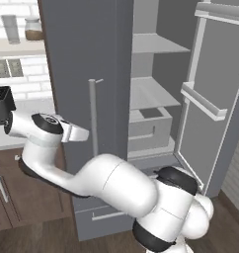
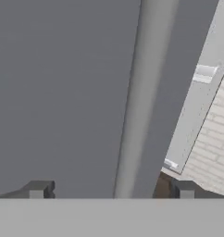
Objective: Take the strawberry from the fridge and place it on top of the pancake, located on the dining counter.
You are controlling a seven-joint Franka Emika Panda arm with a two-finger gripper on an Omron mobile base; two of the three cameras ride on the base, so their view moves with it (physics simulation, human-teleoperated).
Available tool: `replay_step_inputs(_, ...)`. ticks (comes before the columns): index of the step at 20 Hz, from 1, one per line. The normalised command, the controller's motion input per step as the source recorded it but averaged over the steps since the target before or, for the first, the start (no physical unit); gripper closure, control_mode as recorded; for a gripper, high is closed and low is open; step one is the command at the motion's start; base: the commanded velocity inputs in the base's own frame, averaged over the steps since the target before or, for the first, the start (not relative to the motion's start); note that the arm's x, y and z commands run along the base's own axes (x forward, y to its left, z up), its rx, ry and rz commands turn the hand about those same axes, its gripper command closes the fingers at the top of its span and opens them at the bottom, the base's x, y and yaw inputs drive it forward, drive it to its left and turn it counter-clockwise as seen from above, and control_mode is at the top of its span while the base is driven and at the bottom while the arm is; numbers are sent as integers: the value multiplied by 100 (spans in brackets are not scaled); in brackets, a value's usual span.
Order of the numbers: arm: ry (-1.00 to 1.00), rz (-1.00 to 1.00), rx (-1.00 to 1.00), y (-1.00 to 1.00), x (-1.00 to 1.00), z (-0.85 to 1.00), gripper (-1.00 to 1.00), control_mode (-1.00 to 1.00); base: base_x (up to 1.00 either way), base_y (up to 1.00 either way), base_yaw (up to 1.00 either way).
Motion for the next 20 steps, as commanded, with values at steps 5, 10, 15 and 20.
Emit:
replay_step_inputs(5, 0, 36, 41, -86, -100, 0, -100, -100, 0, 0, 0)
replay_step_inputs(10, 0, 34, 55, -97, -76, 12, -100, -100, 0, 0, 0)
replay_step_inputs(15, -2, 29, 75, -90, -26, 43, -100, -100, 0, 0, 0)
replay_step_inputs(20, 16, 13, 81, -100, 0, 54, -100, -100, 0, 0, 0)
